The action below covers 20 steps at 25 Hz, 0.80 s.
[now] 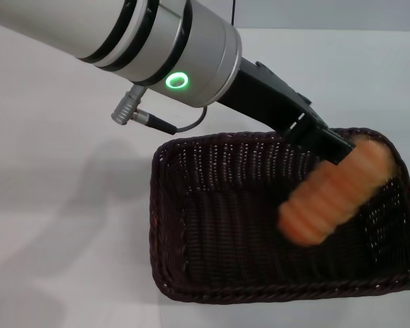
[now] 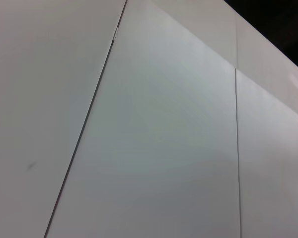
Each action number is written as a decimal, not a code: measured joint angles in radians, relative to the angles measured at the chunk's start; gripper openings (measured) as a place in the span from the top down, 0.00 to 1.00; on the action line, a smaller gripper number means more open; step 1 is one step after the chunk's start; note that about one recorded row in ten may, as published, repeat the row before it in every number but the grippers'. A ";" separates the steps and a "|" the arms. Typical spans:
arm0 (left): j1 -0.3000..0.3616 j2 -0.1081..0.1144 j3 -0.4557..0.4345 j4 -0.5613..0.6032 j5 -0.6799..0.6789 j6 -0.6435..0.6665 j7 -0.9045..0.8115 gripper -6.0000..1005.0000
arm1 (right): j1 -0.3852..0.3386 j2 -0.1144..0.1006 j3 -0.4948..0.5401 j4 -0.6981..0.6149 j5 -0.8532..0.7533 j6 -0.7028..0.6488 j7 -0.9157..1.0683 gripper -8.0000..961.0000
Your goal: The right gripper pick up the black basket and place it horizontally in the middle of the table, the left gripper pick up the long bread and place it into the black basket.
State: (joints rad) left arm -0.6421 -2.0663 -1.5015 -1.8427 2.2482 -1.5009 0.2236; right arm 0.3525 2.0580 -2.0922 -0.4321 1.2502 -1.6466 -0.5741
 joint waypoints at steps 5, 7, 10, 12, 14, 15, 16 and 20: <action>0.036 0.000 0.005 -0.005 0.124 0.074 -0.009 0.29 | -0.001 -0.001 0.000 -0.013 0.000 -0.001 -0.014 0.66; 0.089 -0.001 0.005 -0.007 0.217 0.177 -0.020 0.25 | -0.005 -0.003 0.000 -0.029 0.000 -0.001 -0.014 0.66; 0.174 0.000 0.005 0.004 0.323 0.356 -0.025 0.14 | -0.006 -0.004 0.000 -0.039 0.000 -0.001 -0.014 0.66; 0.239 0.001 0.002 0.023 0.383 0.516 -0.019 0.14 | -0.002 -0.004 0.000 -0.045 0.000 0.001 -0.014 0.66; 0.310 0.003 -0.005 0.061 0.417 0.711 -0.013 0.14 | 0.004 -0.002 -0.001 -0.048 -0.001 0.010 -0.010 0.66; 0.345 0.004 -0.010 0.088 0.423 0.814 -0.011 0.14 | 0.007 -0.001 -0.002 -0.049 -0.001 0.018 -0.007 0.66; 0.345 0.004 -0.010 0.088 0.423 0.814 -0.011 0.14 | 0.014 0.005 -0.005 -0.051 -0.002 0.032 -0.003 0.66; 0.519 0.006 0.027 0.280 0.413 1.475 -0.009 0.14 | 0.017 0.015 -0.008 -0.065 -0.009 0.041 -0.003 0.66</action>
State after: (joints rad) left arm -0.1228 -2.0599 -1.4749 -1.5626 2.6613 -0.0263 0.2150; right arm 0.3698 2.0731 -2.0999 -0.4975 1.2409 -1.6052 -0.5768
